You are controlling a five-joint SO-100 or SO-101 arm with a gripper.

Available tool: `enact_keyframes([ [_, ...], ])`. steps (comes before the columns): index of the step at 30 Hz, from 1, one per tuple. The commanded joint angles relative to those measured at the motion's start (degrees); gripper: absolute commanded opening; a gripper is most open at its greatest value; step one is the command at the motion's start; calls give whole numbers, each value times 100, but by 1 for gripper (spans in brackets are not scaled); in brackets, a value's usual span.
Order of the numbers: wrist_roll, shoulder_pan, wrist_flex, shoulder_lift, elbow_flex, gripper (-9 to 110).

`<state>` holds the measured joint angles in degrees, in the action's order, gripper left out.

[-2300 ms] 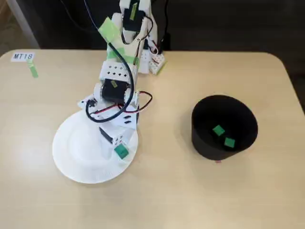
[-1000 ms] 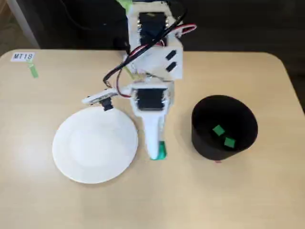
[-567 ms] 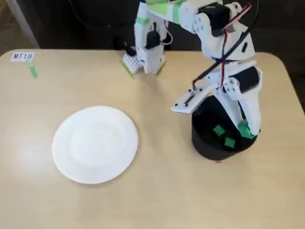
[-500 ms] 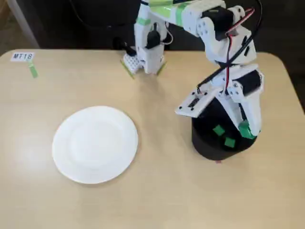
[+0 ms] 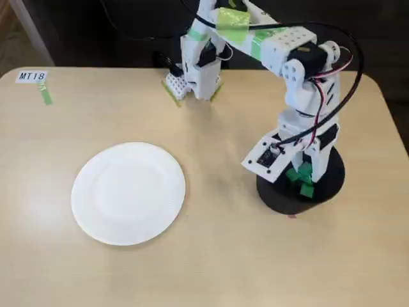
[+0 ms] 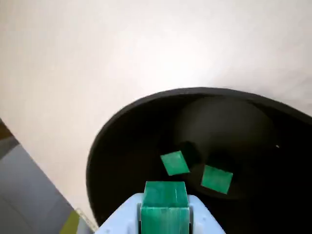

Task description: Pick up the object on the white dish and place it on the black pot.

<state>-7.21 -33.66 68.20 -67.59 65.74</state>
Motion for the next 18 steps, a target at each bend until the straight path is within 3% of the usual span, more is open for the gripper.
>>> enact_keyframes([
  [1, -79, -176, 176, -9, -185, 0],
  [18, 97, -448, 378, 519, -185, 0],
])
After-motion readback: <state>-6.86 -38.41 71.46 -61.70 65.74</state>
